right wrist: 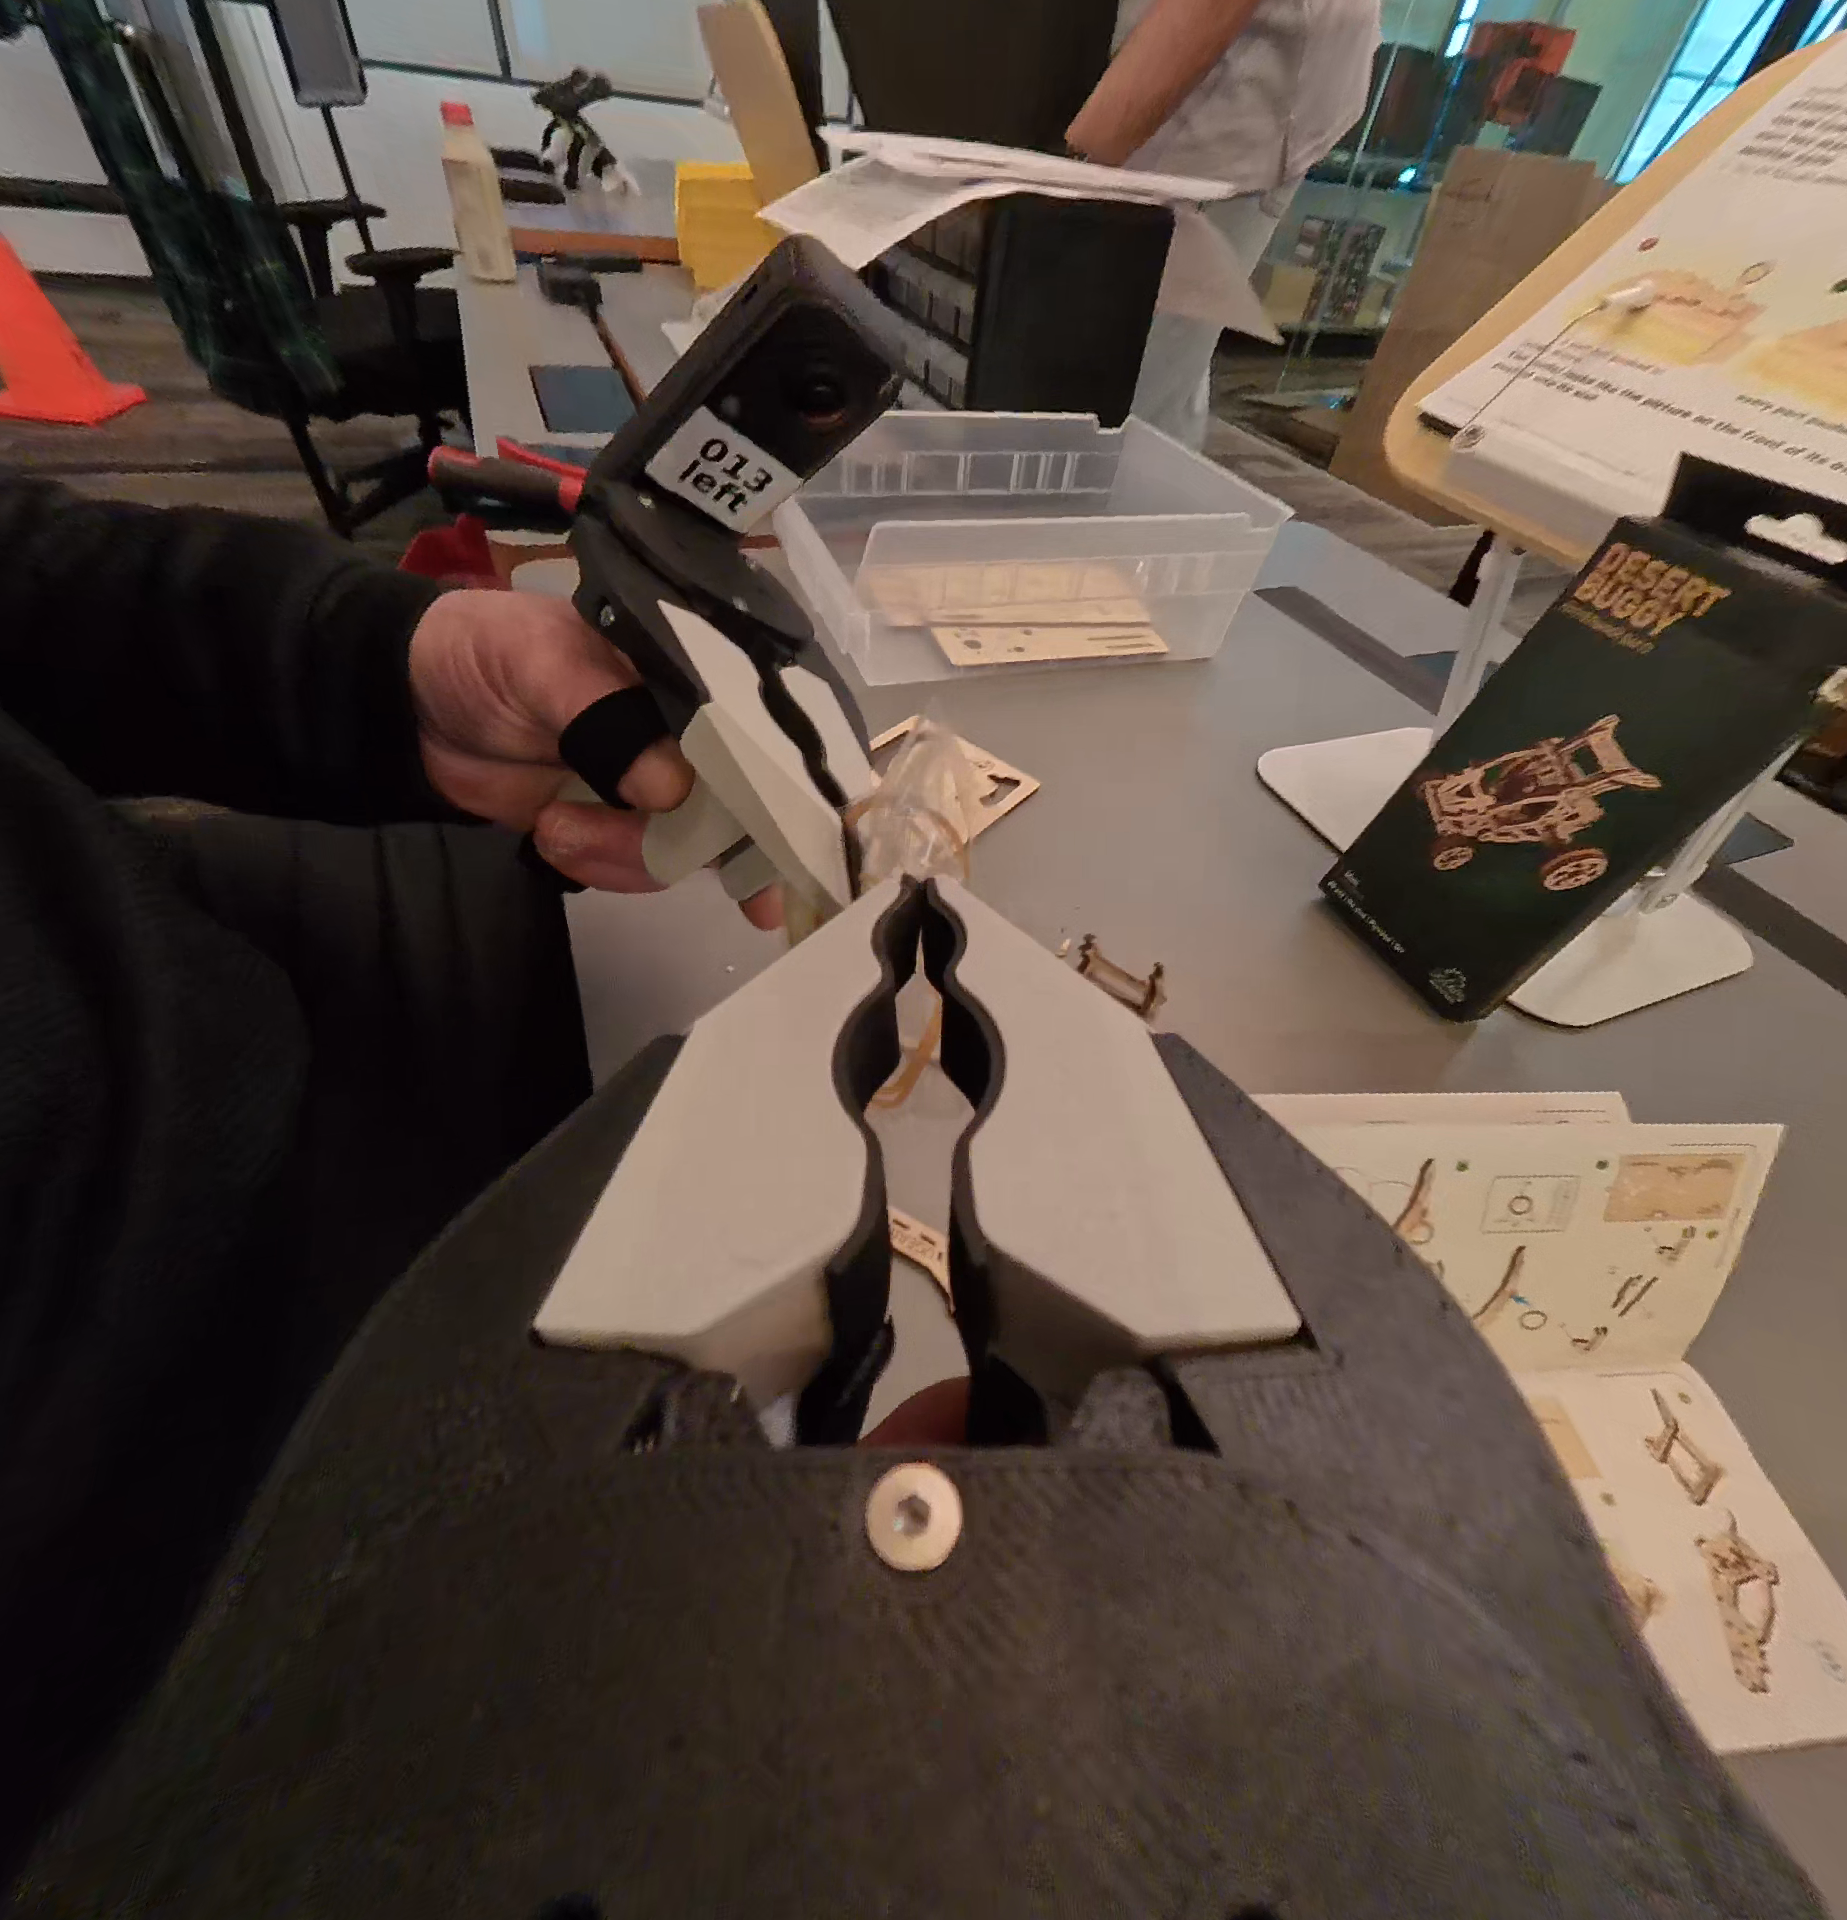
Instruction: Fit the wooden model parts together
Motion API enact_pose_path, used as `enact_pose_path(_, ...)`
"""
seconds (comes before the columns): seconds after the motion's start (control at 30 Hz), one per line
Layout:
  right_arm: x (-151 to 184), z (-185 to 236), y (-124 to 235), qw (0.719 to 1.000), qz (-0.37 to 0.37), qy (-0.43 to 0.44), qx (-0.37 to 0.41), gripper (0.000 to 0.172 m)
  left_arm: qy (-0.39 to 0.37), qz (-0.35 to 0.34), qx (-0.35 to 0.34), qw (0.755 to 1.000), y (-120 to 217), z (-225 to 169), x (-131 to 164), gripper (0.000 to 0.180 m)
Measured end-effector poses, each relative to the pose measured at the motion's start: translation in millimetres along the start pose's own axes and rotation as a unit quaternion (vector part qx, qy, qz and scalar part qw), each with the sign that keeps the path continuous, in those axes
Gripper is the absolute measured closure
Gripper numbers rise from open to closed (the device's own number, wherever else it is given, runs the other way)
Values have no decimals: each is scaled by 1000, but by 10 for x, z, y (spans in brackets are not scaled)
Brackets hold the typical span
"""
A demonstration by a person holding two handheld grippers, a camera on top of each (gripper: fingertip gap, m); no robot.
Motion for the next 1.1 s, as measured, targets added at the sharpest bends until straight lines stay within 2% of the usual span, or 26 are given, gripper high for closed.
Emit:
enact_pose_path(0.13, 64, 78, 29, 998, 15, -43, -40, 172, -20, 15, -1, 1000, -24, 2, 20, 180)
enact_pose_path(0.3, -3, 38, 116, 994, 1, -96, -55, 157, -66, 32, 14, 997, -57, -40, 13, 180)
enact_pose_path(0.47, -123, -39, 200, 977, -32, -196, -76, 158, -131, 48, 13, 990, -83, -57, -16, 180)
enact_pose_path(0.6, -88, -96, 221, 958, -31, -273, -84, 162, -198, 51, 4, 979, -105, -76, -61, 180)
enact_pose_path(0.77, -77, -148, 277, 931, -56, -351, -85, 156, -314, 71, -27, 946, -121, -81, -93, 180)
enact_pose_path(1.0, 49, -97, 311, 884, -78, -452, -96, 158, -463, 96, -65, 879, -180, -106, -132, 180)
enact_pose_path(1.1, 96, -101, 346, 882, -82, -457, -83, 157, -488, 98, -80, 864, -192, -101, -161, 180)
Point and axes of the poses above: each gripper's, where its closed fingertips meet, y back along the fingers, x out of its underside, z = x × y across the jaws, the point moved 3 cm from there along y, back along the fingers, and after that the axes turned 15 degrees about -z, right-handed, at the moved point
